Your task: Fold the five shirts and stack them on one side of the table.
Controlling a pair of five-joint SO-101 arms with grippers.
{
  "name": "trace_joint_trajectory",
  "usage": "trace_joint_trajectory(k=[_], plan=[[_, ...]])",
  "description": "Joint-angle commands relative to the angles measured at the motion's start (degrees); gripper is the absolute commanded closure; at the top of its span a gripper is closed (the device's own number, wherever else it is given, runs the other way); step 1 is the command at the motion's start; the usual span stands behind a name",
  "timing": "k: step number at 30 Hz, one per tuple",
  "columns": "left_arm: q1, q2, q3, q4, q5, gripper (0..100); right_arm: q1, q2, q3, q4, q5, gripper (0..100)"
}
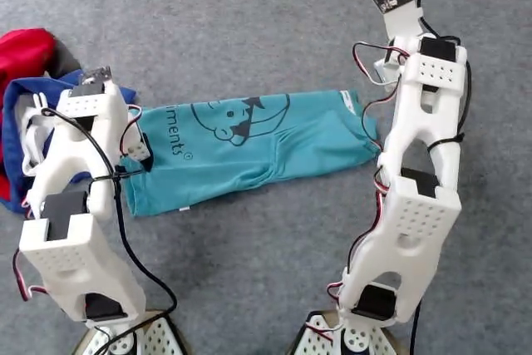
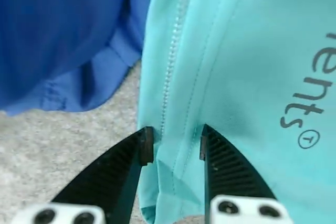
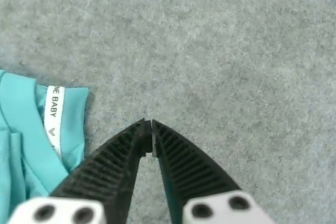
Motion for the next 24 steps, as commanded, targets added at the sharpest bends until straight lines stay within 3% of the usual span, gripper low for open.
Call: trace_joint_trajectory(k=[1, 11, 24], plan=[[-0.3, -3.2, -1.5, 1.4, -1.2, 83, 0.3, -1.6, -2.4, 0.2, 0.4, 98.4], [-7.3, -2.9, -4.8, 5.0, -1.9, 76, 0.3, -1.5, -2.4, 0.2, 0.4, 98.4], [-2.9, -2.6, -6.0, 4.7, -2.0, 76, 0.2, -1.5, -2.4, 0.2, 0.4, 98.4]])
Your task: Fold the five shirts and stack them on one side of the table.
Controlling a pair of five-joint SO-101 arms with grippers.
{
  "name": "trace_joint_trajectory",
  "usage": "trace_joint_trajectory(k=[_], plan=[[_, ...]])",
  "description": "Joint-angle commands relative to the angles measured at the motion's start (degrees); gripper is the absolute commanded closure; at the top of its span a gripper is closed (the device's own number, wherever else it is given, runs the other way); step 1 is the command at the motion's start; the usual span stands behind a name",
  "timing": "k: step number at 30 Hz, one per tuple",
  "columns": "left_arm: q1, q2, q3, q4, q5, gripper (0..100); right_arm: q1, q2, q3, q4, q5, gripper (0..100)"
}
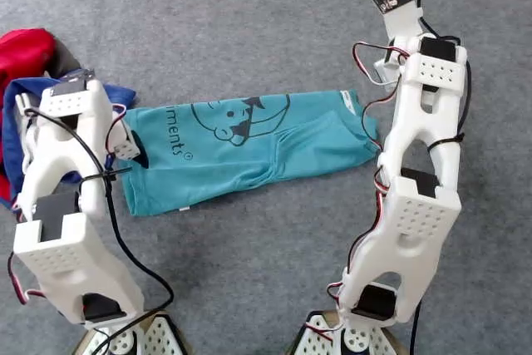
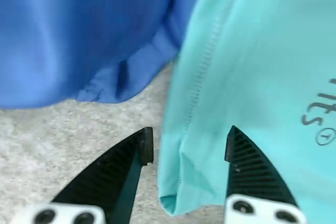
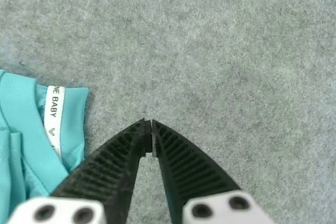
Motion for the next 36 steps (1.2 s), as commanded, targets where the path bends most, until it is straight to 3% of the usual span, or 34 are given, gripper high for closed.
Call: trace_joint_trajectory(k=[1, 14, 24, 32, 36], plan=[[0.5, -2.6, -2.5, -0.5, -0.5, 76, 0.2, -1.5, -2.4, 0.2, 0.4, 98.4], [-0.2, -2.5, 2.8, -7.9, -3.6, 76, 0.3, -1.5, -2.4, 0.2, 0.4, 98.4], [-0.4, 5.0, 1.0, -7.2, -3.4, 76, 0.3, -1.5, -2.3, 0.2, 0.4, 98.4], [0.4, 5.7, -0.7, -8.1, -3.4, 95, 0.3, -1.5, -2.3, 0.2, 0.4, 98.4], [3.4, 5.7, -1.0, -9.8, -3.8, 97, 0.7, -1.8, -2.8, 0.1, 0.0, 98.4]])
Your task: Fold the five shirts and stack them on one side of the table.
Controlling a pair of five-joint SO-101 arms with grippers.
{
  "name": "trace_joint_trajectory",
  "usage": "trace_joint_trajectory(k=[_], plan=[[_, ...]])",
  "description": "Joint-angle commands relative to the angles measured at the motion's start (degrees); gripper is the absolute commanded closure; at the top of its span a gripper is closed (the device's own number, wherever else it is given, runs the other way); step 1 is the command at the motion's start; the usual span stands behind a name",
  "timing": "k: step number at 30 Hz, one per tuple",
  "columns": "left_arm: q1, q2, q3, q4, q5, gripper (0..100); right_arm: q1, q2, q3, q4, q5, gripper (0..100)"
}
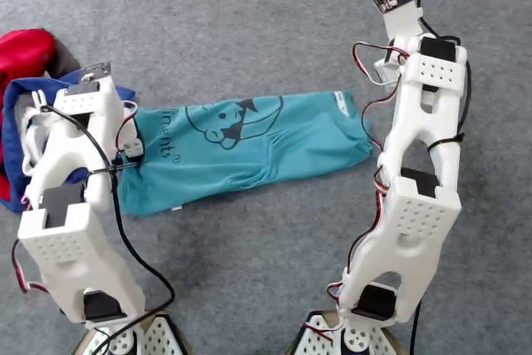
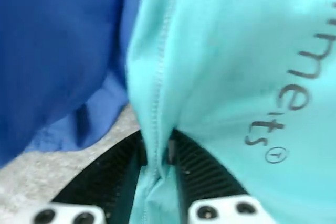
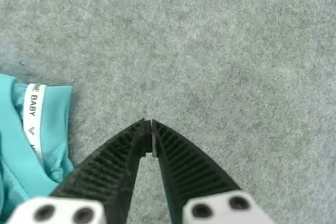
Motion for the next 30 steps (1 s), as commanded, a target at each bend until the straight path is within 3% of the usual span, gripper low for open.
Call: trace_joint_trajectory(k=[1, 5, 14, 23, 30], plan=[[2.3, -0.2, -0.7, -1.4, -0.3, 97, 1.0, -2.1, -3.0, 0.2, -0.1, 98.4], [8.7, -0.4, -4.6, 0.9, -0.3, 97, 5.5, -4.4, -5.8, 0.3, -4.3, 98.4], [25.0, 0.2, -27.9, 11.4, 2.3, 97, 20.4, -11.9, -13.0, 0.3, -13.8, 98.4], [37.1, 0.3, -37.3, 10.9, 14.9, 97, 23.7, -17.0, -13.1, 1.9, -16.1, 98.4], [44.6, 0.4, -37.5, 3.3, 19.2, 97, 23.8, -16.8, -13.1, 2.0, -15.8, 98.4]])
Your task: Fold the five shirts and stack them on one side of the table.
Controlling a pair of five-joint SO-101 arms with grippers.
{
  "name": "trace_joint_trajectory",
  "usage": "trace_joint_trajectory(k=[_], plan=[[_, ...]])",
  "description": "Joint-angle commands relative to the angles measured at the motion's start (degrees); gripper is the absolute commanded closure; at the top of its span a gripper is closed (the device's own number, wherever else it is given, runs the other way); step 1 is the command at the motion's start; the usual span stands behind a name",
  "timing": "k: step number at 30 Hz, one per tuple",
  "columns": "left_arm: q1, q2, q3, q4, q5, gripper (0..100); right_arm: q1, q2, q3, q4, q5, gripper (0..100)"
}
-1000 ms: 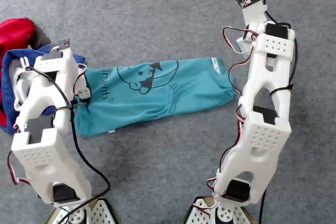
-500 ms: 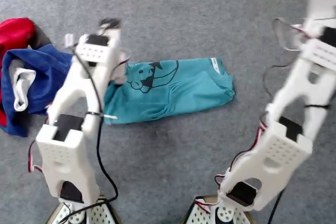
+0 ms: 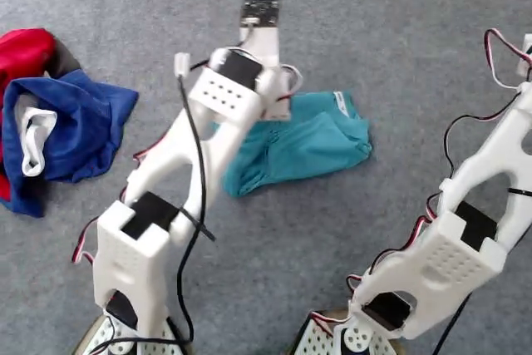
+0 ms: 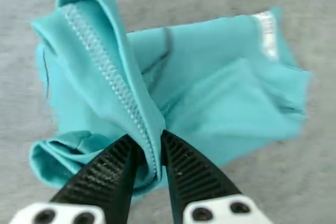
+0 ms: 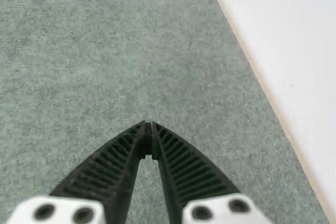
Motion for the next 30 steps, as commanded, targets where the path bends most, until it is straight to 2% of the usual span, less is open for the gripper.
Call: trace_joint_trajectory(k=[1, 6, 19, 30], plan=[[3.5, -0.7, -2.9, -4.1, 2.3, 97, 0.8, -3.3, -2.7, 0.0, 0.0, 98.4], [5.6, 3.5, -5.1, -8.4, 4.4, 97, 1.3, -3.3, -2.8, -0.2, -0.4, 98.4], [9.5, 17.8, -21.9, -7.2, 4.4, 97, 6.4, -3.6, -8.5, 2.8, -2.9, 98.4], [14.5, 23.6, -32.0, -5.4, 4.2, 97, 6.1, -3.2, -11.3, 5.6, -2.8, 98.4]])
